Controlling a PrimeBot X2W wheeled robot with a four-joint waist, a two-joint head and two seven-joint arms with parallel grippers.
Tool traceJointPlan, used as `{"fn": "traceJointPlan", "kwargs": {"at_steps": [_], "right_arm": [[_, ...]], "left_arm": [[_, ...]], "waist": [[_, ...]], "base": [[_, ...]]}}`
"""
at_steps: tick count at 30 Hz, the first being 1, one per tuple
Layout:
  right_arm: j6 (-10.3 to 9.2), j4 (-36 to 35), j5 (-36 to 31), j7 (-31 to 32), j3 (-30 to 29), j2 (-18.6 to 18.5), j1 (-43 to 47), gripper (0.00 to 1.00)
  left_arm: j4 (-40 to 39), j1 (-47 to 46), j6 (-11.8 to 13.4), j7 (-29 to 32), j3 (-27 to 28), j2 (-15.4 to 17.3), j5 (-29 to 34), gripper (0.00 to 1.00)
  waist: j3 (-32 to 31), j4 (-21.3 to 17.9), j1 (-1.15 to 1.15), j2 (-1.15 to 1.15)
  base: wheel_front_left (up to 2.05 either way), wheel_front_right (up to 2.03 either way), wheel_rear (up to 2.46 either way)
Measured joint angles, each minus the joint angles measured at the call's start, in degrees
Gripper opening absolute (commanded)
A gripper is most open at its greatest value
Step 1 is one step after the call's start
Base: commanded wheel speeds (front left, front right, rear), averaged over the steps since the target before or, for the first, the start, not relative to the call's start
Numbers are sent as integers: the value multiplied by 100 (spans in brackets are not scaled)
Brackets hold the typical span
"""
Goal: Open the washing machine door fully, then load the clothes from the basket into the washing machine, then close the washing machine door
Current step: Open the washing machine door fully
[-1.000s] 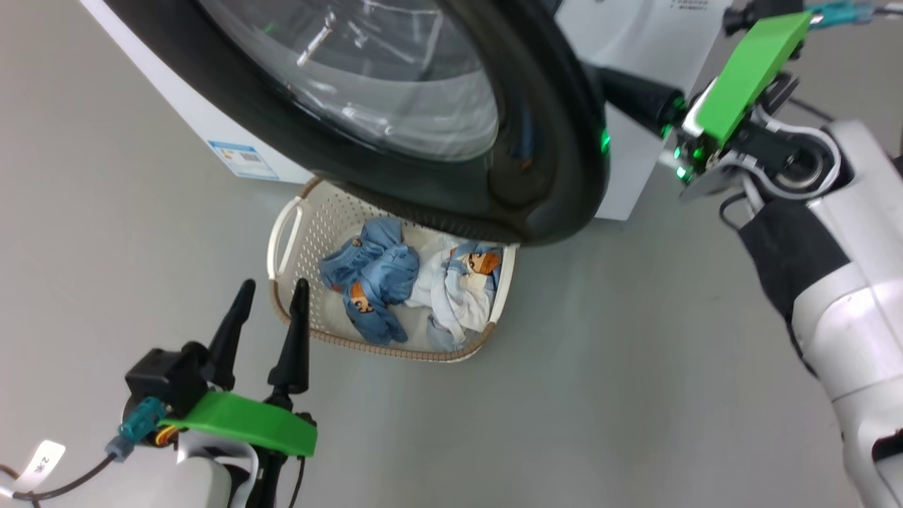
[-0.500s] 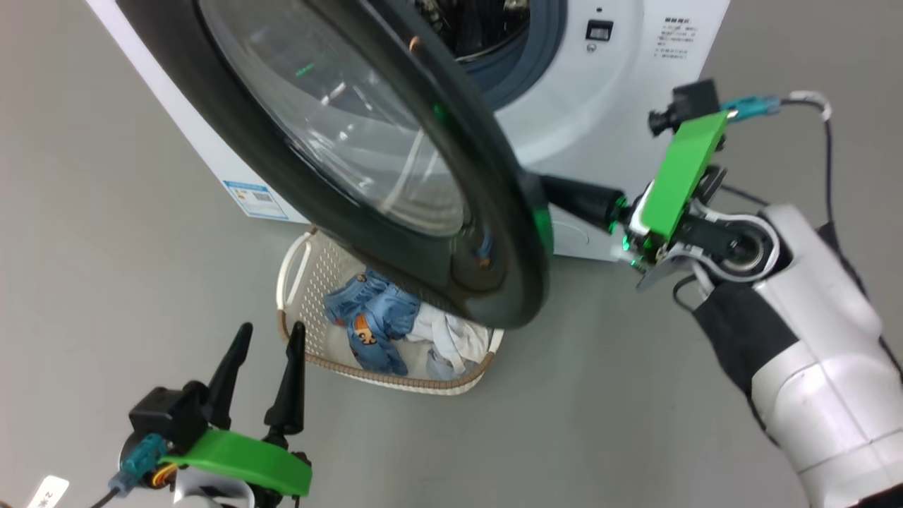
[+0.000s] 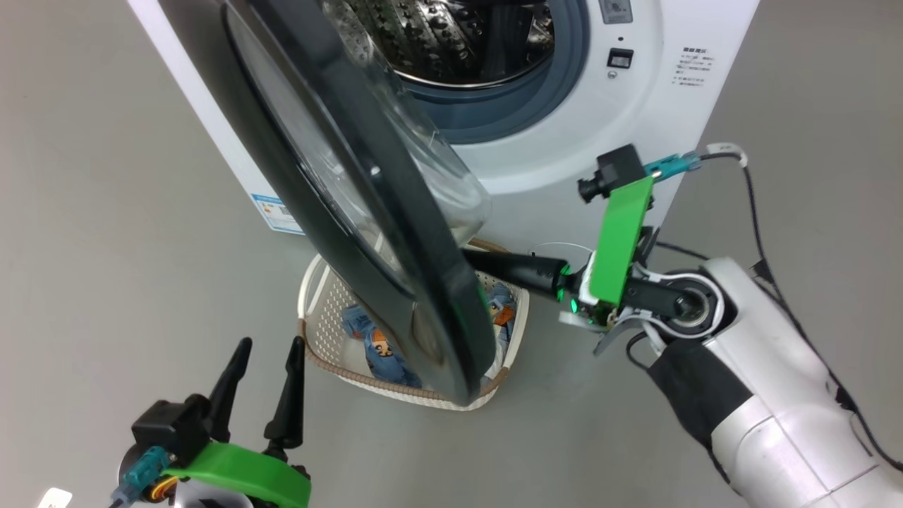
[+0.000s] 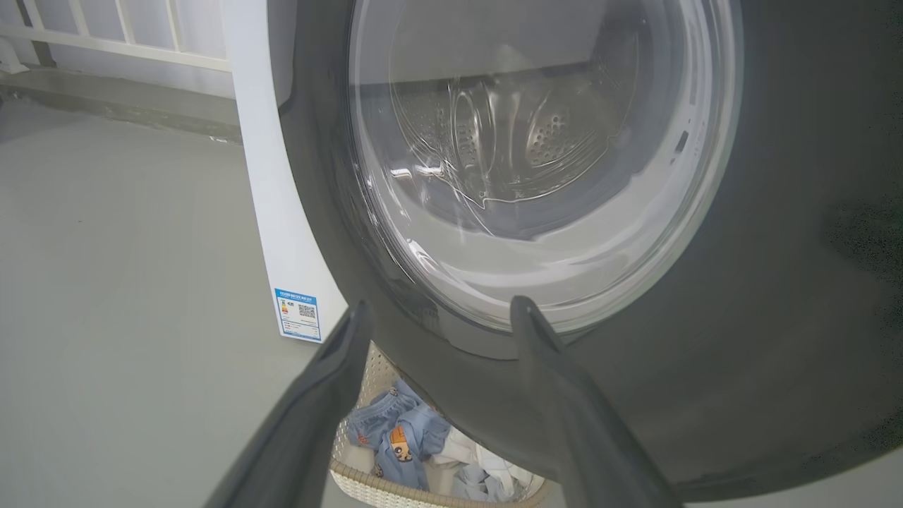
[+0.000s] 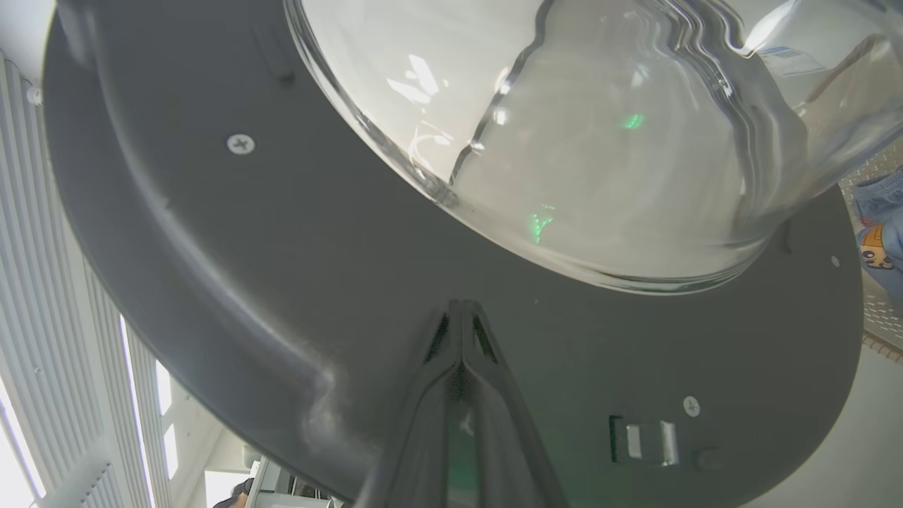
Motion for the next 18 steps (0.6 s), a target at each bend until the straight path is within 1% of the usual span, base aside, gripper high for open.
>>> {"fn": "traceJointPlan", "kwargs": {"at_steps": [15, 18], "right_arm": [[-1, -14, 42, 1, 298, 258, 153, 0], [-1, -3, 43, -100, 310, 286, 185, 0]], "left_arm": [[2, 21, 0, 0, 8, -2, 15, 100], [2, 27, 0, 0, 24, -4, 16, 100]], "waist": [[-102, 78, 0, 0], [-128, 55, 0, 0]], "base": [[0, 0, 0], [0, 0, 0]]}}
